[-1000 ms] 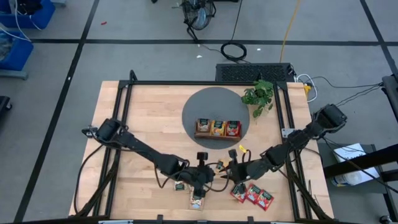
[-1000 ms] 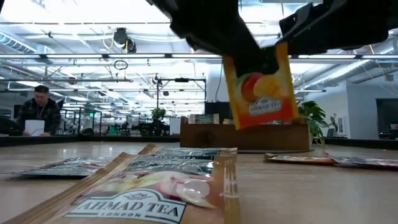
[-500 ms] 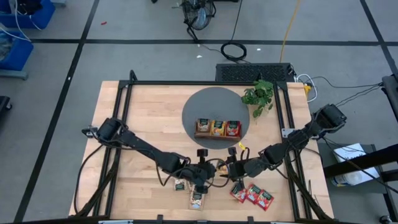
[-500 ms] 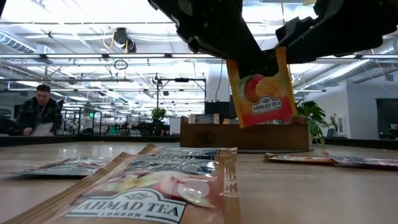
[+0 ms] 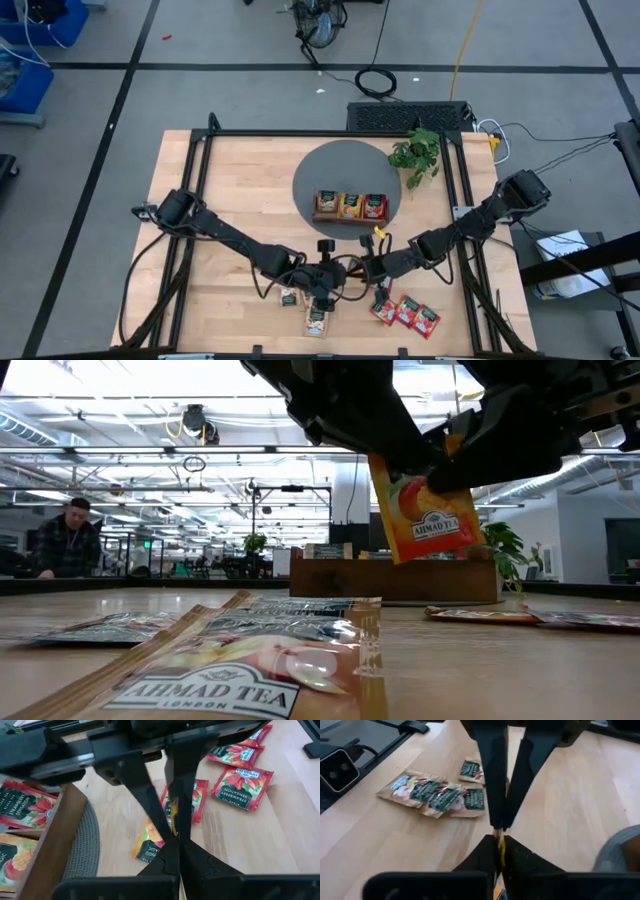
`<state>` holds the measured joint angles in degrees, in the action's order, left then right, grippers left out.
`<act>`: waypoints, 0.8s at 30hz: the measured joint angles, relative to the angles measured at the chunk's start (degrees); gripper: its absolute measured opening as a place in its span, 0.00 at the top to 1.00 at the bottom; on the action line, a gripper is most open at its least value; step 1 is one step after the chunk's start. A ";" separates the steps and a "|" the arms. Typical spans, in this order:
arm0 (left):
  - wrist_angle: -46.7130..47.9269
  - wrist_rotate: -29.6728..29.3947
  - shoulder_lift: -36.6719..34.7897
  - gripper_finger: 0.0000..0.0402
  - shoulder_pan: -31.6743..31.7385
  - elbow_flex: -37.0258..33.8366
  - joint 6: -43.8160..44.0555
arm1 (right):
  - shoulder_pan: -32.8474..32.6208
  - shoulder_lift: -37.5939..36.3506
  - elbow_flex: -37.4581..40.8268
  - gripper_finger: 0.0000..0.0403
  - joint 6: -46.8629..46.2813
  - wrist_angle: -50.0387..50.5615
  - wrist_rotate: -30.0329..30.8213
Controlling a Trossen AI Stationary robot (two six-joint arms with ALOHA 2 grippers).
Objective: Pick & Place Tea
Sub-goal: Put the yellow tea bag into the middle section of the wooden organiser
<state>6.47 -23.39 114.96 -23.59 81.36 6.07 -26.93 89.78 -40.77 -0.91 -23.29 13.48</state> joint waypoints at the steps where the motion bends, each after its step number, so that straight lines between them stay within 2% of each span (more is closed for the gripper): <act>1: -0.13 0.02 0.00 0.97 0.00 0.00 0.00 | 0.02 0.04 0.00 0.98 0.29 -0.02 -0.12; 9: -0.23 -0.68 0.00 0.77 -0.26 0.00 -1.95 | -0.05 0.06 0.00 1.00 1.81 -0.41 1.66; 12: 2.89 -0.59 -1.27 0.70 -0.81 -0.07 -2.17 | -0.03 0.06 0.00 1.00 2.30 0.11 1.68; 19: 9.96 -0.81 -7.54 0.64 -2.87 -0.41 -0.43 | 0.60 -0.02 0.39 1.00 3.78 -0.33 1.80; 22: 9.84 -3.79 -10.03 0.64 -4.95 -2.25 0.59 | 0.76 -1.80 2.22 1.00 4.17 -0.29 6.81; 24: 9.98 -9.12 -11.78 0.64 -7.04 -4.67 2.84 | 0.76 -4.50 3.95 1.00 5.90 -0.26 12.33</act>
<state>16.45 -32.51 103.17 -30.63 76.69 8.90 -26.17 85.29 -36.82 4.99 -23.55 25.81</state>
